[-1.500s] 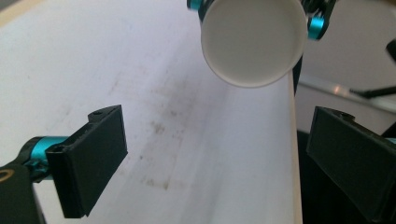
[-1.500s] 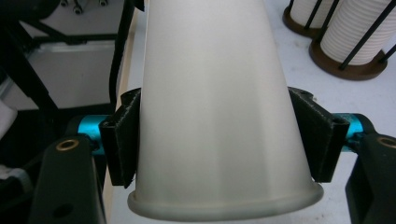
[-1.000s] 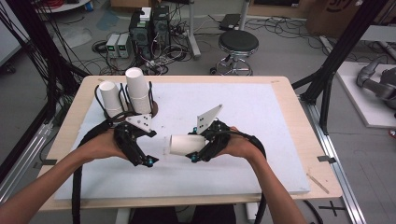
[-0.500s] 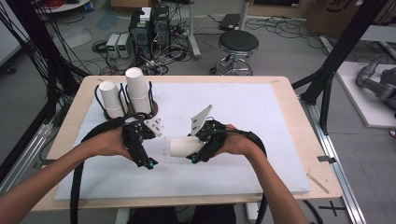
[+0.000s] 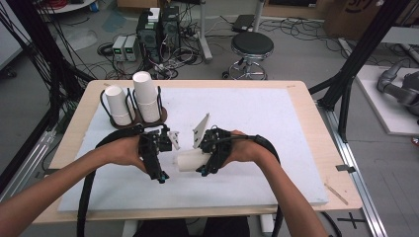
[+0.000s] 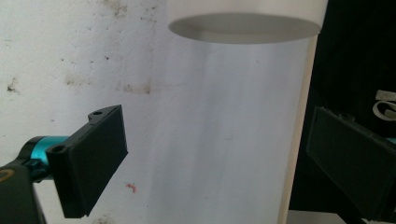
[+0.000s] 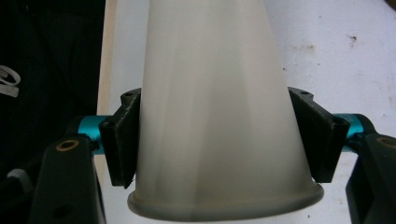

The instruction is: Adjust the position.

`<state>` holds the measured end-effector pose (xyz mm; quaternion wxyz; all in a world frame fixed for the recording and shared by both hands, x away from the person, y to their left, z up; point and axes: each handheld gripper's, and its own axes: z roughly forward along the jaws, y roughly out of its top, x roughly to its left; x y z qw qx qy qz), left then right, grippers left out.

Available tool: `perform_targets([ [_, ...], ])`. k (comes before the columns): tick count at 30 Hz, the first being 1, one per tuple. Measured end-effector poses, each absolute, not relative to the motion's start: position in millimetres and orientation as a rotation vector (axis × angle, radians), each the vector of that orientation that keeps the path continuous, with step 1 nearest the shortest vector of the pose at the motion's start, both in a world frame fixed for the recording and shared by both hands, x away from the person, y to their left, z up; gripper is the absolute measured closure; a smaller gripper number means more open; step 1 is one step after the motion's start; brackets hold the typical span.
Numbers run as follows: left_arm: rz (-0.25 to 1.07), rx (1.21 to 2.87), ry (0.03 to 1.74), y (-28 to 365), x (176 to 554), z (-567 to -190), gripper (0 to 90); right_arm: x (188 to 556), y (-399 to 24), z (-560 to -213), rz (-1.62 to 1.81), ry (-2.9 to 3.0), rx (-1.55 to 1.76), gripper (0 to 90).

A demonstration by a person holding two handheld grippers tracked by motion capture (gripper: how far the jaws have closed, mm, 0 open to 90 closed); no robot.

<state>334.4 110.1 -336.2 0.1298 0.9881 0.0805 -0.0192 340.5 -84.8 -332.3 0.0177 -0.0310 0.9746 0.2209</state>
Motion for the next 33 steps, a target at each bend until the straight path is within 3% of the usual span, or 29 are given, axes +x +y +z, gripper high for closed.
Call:
perform_targets([
  [27,-0.082,2.891,0.114,82.2,338.1,-336.3,5.1,335.8,-77.6,-330.4,0.711,3.028,-0.153,27.6],
  [33,-0.083,2.847,0.174,80.2,336.3,-339.9,5.2,336.2,-78.3,-329.9,0.725,3.022,-0.160,27.6],
])
